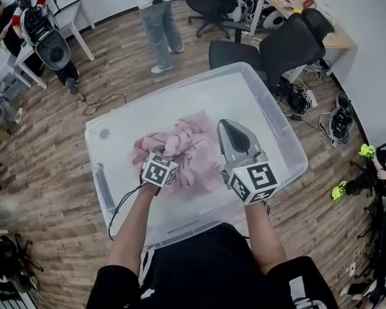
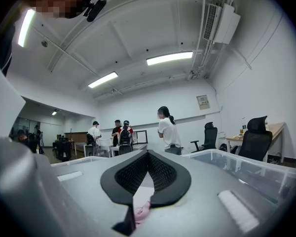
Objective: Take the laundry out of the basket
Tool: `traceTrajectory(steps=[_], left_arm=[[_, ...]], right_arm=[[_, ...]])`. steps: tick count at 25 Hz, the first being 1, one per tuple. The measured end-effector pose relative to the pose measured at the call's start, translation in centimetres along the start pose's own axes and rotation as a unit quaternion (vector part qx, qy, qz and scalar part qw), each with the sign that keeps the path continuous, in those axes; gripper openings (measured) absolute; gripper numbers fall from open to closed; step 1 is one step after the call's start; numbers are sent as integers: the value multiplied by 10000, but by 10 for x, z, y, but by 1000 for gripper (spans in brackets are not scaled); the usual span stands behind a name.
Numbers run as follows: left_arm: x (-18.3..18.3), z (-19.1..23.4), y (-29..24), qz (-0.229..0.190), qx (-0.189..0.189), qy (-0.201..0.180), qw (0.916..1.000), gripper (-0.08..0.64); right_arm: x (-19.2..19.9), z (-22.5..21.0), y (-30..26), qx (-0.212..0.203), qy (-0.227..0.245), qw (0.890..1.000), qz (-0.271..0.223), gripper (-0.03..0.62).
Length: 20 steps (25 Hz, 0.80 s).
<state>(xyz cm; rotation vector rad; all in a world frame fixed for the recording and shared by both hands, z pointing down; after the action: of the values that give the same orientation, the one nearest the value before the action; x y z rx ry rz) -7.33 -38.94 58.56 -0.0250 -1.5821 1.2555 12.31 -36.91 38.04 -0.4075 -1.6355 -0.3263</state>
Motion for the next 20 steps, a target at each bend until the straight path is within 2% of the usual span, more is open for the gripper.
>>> traceTrajectory(steps=[5,11,16,20], left_arm=[[-12,2,16,-253,-123,4,9996,195],[-38,-3,46,-800,-346,-48,9962,193],[-64,-8,74,-1330,-491,-68,9899,192],[-85,-15,97,-1841,-567,-21,9813,190]], right_arm=[[0,0,-1,9,-9,10000,-12,-5],[-2,2,-1,-11,-17,10000,-38,-5],[-4,2,-3,-68,2,10000,-32,-5],[-4,-1,-3,-117,25,9999,-47,-5]])
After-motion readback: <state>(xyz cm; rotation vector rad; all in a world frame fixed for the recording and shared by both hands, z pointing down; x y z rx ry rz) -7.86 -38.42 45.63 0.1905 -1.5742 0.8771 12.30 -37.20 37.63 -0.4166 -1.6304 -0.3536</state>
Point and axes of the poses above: the fingertips, and each gripper's own axes: y backward along the fingers, z to its left, x out of its underside, the point moved 7 cm from there along y, backward along the fingers, and after that the axes turned 6 degrees about x, right-handed, at the moved point
